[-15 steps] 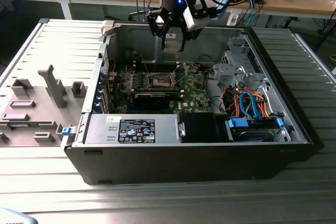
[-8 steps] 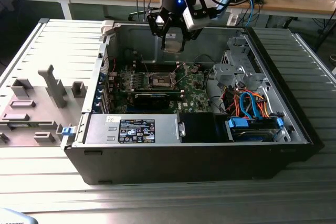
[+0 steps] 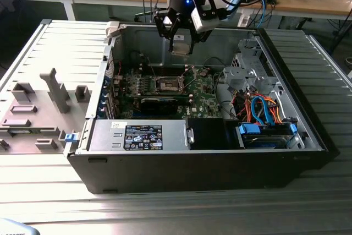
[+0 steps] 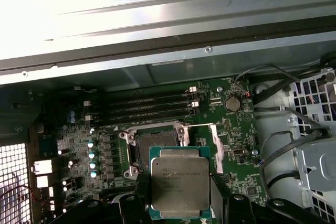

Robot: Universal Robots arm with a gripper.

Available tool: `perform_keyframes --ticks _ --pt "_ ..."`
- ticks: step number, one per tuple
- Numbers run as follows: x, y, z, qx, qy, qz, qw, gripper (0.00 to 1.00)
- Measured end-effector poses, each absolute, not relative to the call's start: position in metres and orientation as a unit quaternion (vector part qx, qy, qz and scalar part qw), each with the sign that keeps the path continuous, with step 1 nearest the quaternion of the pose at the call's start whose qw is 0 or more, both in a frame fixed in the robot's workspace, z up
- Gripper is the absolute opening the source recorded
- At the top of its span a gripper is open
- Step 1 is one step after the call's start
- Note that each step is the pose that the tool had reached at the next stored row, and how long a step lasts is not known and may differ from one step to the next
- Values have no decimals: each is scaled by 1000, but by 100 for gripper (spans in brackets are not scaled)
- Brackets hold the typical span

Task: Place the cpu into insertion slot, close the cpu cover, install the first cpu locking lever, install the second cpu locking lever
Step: 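Place the cpu into insertion slot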

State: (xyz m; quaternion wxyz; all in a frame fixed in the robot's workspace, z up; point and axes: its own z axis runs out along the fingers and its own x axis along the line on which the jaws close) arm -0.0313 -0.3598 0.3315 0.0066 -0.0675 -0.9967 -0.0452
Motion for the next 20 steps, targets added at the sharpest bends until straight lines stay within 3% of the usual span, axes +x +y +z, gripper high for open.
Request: perform_keyframes --ticks 20 --pt "-31 -360 331 -88 -995 -45 6 55"
